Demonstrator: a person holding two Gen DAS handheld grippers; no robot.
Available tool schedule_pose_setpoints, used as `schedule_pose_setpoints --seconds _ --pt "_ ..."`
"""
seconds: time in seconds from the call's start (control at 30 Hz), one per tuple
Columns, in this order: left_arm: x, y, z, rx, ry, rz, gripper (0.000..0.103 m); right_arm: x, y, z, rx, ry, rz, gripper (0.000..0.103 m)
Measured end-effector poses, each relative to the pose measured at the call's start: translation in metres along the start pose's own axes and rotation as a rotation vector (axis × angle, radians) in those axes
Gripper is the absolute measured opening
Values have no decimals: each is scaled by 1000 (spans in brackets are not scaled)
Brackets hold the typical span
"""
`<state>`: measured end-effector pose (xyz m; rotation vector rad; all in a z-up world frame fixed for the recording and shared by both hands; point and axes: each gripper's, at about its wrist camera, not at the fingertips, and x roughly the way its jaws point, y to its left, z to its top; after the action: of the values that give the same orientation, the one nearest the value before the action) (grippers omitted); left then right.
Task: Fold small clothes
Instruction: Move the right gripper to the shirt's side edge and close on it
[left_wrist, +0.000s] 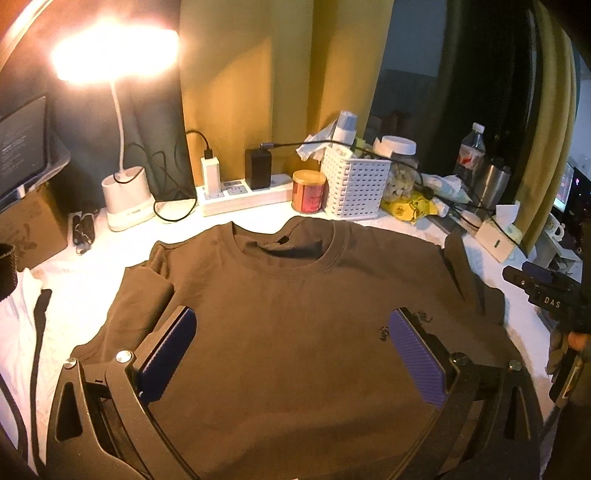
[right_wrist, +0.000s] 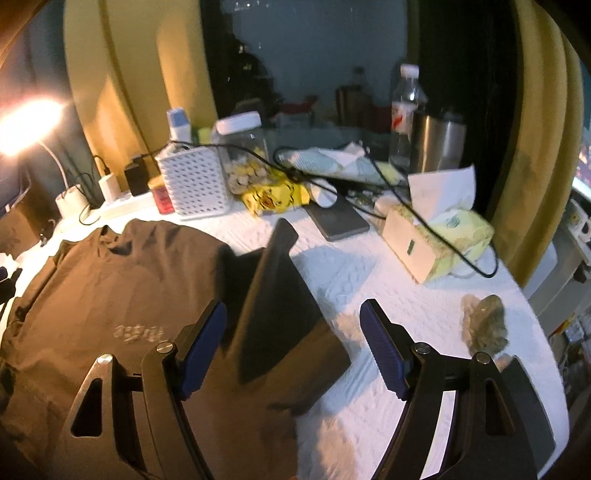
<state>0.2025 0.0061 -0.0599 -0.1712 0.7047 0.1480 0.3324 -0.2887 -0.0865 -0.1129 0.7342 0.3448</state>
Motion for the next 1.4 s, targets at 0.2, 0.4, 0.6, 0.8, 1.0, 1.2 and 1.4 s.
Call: schedule_pose_setpoints --seconds 0.2,0.4,0.6,0.8,1.0,1.2,1.4 --pt "23 5 2 -9 44 9 102 38 -14 -6 37 93 28 78" --pt "35 11 4 -16 65 7 102 59 -9 -16 30 156 91 66" --pt "33 13 4 -25 60 -11 102 55 -13 -15 49 160 105 8" --pt "16 23 0 -42 33 -19 102 9 -1 -2 14 37 107 5" --pt "-6 36 -5 -58 -4 -33 102 -24 45 4 -93 -31 155 5" --pt "-25 58 -16 -87 -25 -32 102 -25 93 -9 -181 -5 198 5" --pt "-39 79 -30 -108 -31 -23 102 -11 145 -37 -305 52 227 5"
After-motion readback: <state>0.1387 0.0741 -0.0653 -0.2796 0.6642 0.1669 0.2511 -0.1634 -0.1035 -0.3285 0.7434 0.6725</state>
